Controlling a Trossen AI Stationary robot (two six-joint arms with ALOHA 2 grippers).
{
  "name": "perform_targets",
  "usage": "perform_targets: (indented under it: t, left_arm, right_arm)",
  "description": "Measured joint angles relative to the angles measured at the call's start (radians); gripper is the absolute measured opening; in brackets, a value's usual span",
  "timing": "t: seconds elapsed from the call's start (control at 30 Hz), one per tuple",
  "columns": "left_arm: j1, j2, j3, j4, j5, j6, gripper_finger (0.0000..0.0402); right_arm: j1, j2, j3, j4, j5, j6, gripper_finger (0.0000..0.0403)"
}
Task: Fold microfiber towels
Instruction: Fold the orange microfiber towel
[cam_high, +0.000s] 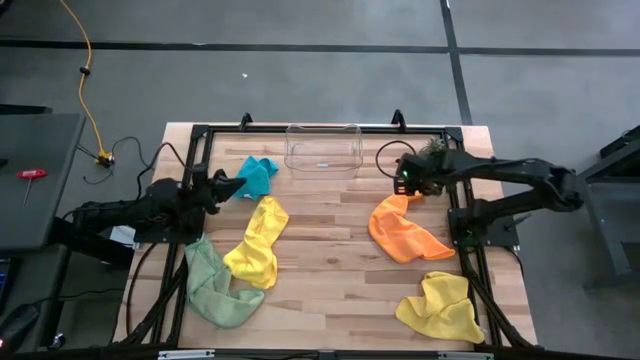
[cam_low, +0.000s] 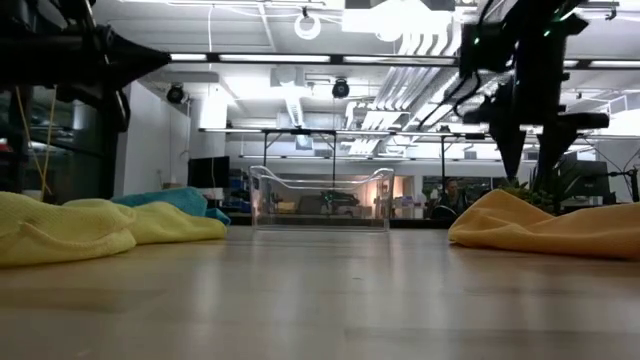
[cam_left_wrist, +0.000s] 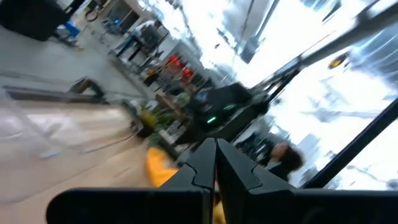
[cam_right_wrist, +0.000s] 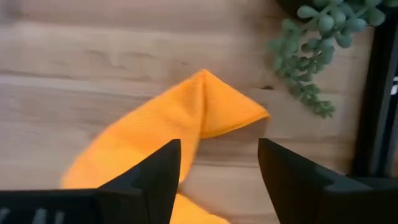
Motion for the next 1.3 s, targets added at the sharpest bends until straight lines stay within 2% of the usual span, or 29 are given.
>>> perform_targets:
  t: [0.17, 0.37, 0.67, 0.87, 1.03, 1.3]
  left_arm:
    - [0.0, 0.0, 0.004, 0.103, 0.009, -0.047, 0.0003]
    - [0.0, 0.066, 0.096, 0.013, 0.033, -0.01, 0.0]
    - [0.0, 0.344, 0.246, -0.03, 0.044, 0.081, 0.0]
    - [0.0, 0.497, 0.336, -0.029, 0.119, 0.141, 0.0]
    - [0.0, 0.566, 0.391, -0.029, 0.156, 0.206, 0.0]
    - [0.0, 0.604, 0.421, -0.029, 0.156, 0.263, 0.0]
  right_arm:
    - [-0.091, 0.112, 0.0, -0.02, -0.018, -0.209, 0.0213]
    - [-0.129, 0.221, -0.001, -0.029, -0.048, -0.389, 0.0213]
    - [-0.128, 0.343, -0.001, -0.025, 0.024, -0.456, 0.0213]
    - [-0.128, 0.351, -0.001, -0.048, 0.034, -0.512, 0.0213]
    - [-0.128, 0.348, -0.001, -0.096, 0.06, -0.604, 0.0213]
    - [-0.128, 0.348, -0.001, 0.021, 0.081, -0.639, 0.0213]
